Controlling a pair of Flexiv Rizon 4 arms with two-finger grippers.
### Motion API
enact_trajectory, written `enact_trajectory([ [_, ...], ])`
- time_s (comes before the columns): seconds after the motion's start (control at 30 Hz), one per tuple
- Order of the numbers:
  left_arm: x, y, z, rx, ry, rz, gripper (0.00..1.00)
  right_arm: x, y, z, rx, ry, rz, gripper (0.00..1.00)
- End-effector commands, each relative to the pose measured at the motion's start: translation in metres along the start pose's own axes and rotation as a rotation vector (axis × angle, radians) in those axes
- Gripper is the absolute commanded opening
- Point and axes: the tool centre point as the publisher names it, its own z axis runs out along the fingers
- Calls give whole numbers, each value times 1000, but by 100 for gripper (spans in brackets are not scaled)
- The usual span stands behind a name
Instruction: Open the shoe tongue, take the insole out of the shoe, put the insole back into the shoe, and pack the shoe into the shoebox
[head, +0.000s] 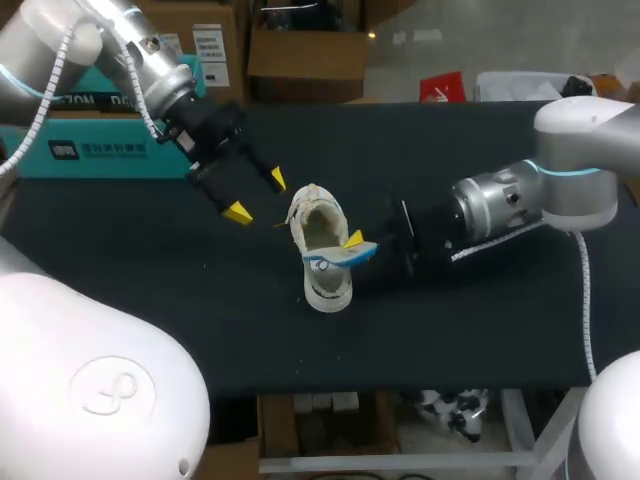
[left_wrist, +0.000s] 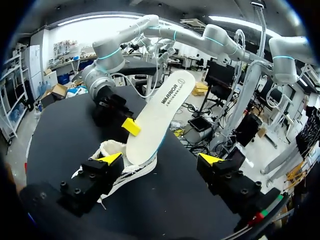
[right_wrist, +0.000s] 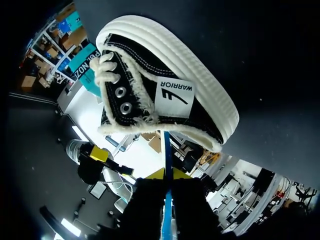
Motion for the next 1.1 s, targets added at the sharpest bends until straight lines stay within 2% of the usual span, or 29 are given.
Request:
enact_trajectory([
  [0.03, -5, -5, -6, -58, 345, 59, 100, -1, 7, 1, 39, 2, -4, 0],
  [0.57, -11, 0, -8, -39, 335, 196, 100, -2, 2, 3, 66, -1, 40, 0],
  [0.87, -12, -5, -5, -31, 321, 242, 100, -6, -2, 1, 72, 6, 47, 0],
  [1.0, -10, -7, -5, -17, 281, 250, 100, -6, -4, 1, 61, 15, 44, 0],
  [1.07, -5, -8, -2, 9, 227, 255, 100, -6, -4, 2, 52, 21, 45, 0],
  [1.1, -1, -10, 1, 27, 164, 254, 100, -7, -4, 2, 44, 29, 47, 0],
])
